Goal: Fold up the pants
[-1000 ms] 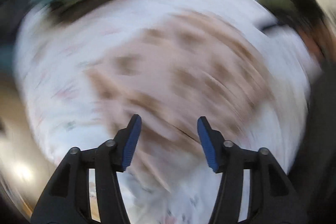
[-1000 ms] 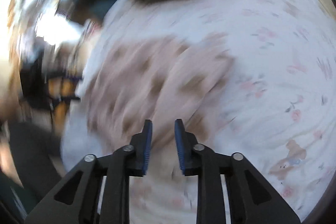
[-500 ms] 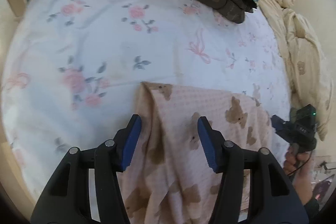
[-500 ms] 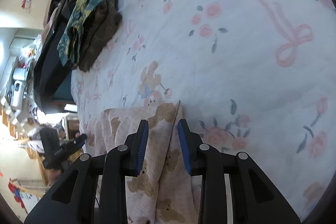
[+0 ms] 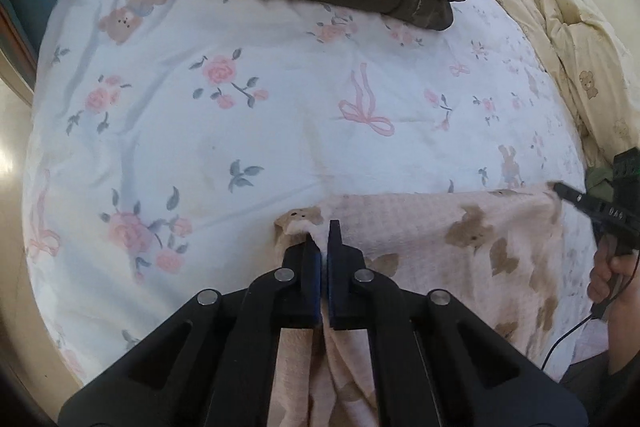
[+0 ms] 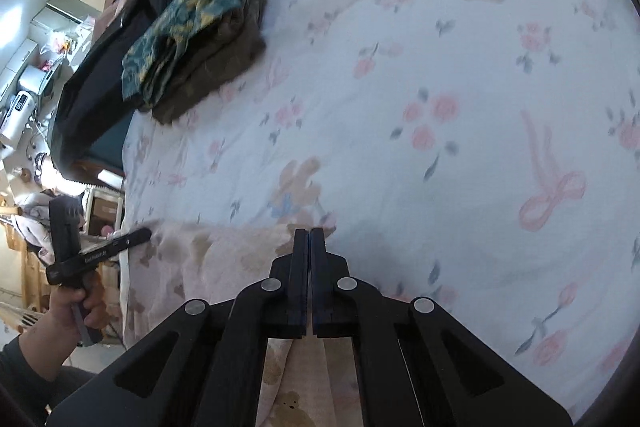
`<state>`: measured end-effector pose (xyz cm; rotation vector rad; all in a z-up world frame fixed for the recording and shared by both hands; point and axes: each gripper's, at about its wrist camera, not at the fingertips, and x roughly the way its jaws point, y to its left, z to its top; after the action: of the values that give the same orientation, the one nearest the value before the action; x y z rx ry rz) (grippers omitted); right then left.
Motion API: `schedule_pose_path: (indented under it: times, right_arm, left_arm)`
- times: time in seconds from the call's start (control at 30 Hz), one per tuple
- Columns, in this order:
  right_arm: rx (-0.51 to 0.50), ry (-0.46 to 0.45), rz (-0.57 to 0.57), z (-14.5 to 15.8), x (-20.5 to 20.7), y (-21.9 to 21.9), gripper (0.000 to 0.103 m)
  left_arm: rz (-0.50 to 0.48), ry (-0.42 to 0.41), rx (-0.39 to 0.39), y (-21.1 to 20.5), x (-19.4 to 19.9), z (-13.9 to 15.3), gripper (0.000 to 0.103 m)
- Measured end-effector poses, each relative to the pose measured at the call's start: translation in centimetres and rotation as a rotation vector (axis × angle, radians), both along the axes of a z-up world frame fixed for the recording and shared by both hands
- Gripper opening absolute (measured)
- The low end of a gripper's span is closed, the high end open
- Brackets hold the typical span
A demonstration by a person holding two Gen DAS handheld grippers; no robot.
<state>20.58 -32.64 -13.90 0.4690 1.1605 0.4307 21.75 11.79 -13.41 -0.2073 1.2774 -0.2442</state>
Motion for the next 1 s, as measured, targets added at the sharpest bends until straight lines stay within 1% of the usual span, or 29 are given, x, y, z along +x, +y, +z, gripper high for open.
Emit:
schedule_pose_path:
  times: [0.1, 0.13, 0.17, 0.2, 0.23, 0.27, 0.3, 0.33, 0.37, 0.4, 0.47, 0.5, 0.53, 0.57, 0.6, 0.63, 0.7, 0.77, 0.87, 0.93, 1.0]
  right_arm:
    - [-0.035, -0.018, 0.011, -0.3, 0.6, 0.4, 0.0]
    - [-0.062, -0.03, 0.011, -0.4, 0.7, 0.6, 0.0]
    - [-0.099, -0.039, 0.008, -0.5, 0.6, 0.8, 0.0]
    - [-0.145, -0.033, 0.001, -0.8, 0.7, 1.0, 0.0]
    - [-0.155, -0.025, -0.001, -1.0, 0.7, 1.1, 0.0]
    - [-0.14, -0.014, -0.006, -1.0, 0.7, 0.9, 0.006]
    - [-0.102, 0.006, -0.013, -0.9, 0.6, 0.6, 0.006]
    - [-0.065, 0.023, -0.021, -0.6, 0.5, 0.2, 0.006]
    - [-0.042, 0.024, -0.028, 0.0, 0.3, -0.1, 0.006]
    - [-0.013, 0.019, -0.034, 1.0, -0.2, -0.5, 0.007]
    - [0.02, 0.028, -0.04, 2.3, -1.1, -0.7, 0.01]
    - [0.049, 0.044, -0.038, 3.3, -1.8, -0.6, 0.014]
    - [0.061, 0.056, -0.032, 3.8, -2.4, -0.4, 0.017]
    - [0.073, 0.066, -0.028, 4.3, -3.1, -0.1, 0.027]
    - [0.096, 0.08, -0.032, 4.6, -4.1, 0.1, 0.039]
    - [0.116, 0.093, -0.043, 4.8, -5.5, 0.3, 0.043]
    - [0.135, 0.126, -0.069, 4.3, -8.2, 0.7, 0.043]
    - [0.138, 0.166, -0.092, 3.3, -10.5, 1.1, 0.042]
    - [0.165, 0.218, -0.094, 1.6, -12.8, 2.0, 0.039]
    - [0.152, 0.236, -0.085, 0.6, -13.8, 3.0, 0.039]
    - [0.114, 0.237, -0.068, -0.1, -14.1, 4.0, 0.039]
  left_arm:
    - [0.002, -0.007, 0.042, -0.1, 0.2, 0.0, 0.001]
    - [-0.001, -0.015, 0.06, -0.2, 0.2, 0.0, 0.001]
    - [-0.012, -0.033, 0.093, -0.5, 0.2, 0.1, 0.005]
    - [-0.011, -0.041, 0.104, -0.6, 0.1, 0.2, 0.005]
    - [-0.006, -0.031, 0.093, -0.6, 0.1, 0.2, 0.005]
    - [-0.005, -0.017, 0.078, -0.5, 0.0, 0.3, 0.007]
    - [0.002, -0.011, 0.06, -0.4, -0.1, 0.5, 0.014]
    - [0.009, -0.015, 0.037, -0.3, -0.3, 0.9, 0.019]
    - [0.014, -0.022, 0.028, -0.4, -0.7, 1.6, 0.028]
    - [0.022, -0.023, 0.028, -0.4, -1.1, 2.2, 0.033]
    - [0.05, -0.003, 0.013, -0.5, -2.3, 3.5, 0.036]
    - [0.058, 0.02, 0.014, -0.7, -3.3, 4.2, 0.036]
    - [0.055, 0.026, 0.007, -0.8, -3.9, 4.6, 0.036]
    - [0.06, 0.038, 0.001, -1.1, -5.0, 5.2, 0.036]
    - [0.071, 0.049, -0.006, -1.4, -5.9, 5.4, 0.036]
    - [0.084, 0.062, -0.032, -1.5, -7.0, 5.6, 0.036]
    - [0.119, 0.106, -0.074, -2.0, -9.3, 5.3, 0.036]
    - [0.146, 0.126, -0.111, -2.4, -11.6, 4.6, 0.036]
    - [0.175, 0.168, -0.136, -3.3, -13.6, 3.1, 0.036]
    - [0.184, 0.195, -0.165, -3.9, -14.7, 2.0, 0.036]
    - [0.188, 0.19, -0.169, -4.4, -15.1, 1.7, 0.034]
